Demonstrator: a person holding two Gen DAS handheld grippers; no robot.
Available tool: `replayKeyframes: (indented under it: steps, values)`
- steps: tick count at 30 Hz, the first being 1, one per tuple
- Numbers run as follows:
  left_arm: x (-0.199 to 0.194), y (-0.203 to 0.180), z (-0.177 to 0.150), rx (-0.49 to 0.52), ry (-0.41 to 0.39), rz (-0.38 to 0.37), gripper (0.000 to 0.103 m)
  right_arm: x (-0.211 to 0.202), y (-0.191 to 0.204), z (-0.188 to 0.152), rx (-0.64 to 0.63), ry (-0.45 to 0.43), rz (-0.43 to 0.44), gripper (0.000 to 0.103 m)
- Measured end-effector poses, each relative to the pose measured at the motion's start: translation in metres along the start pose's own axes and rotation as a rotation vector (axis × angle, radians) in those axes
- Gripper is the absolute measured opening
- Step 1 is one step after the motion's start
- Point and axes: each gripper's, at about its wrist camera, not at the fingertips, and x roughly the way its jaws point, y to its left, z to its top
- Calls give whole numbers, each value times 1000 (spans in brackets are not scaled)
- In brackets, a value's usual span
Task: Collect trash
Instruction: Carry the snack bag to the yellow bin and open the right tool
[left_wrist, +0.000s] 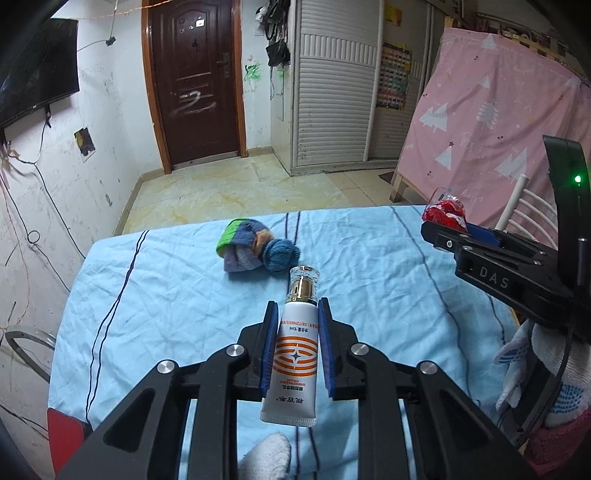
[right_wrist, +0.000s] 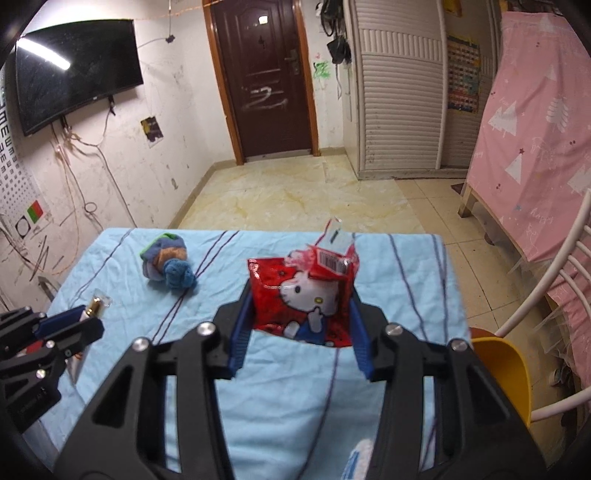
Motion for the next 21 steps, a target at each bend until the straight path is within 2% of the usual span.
replayKeyframes:
  steps: [12, 21]
  values:
    - [-22, -60, 9, 82, -46, -31, 12, -50, -70, -19, 123, -100, -54, 45]
    - [-27, -116, 19, 146, -106, -133, 12, -62, -125, -40, 216, -116, -94, 45]
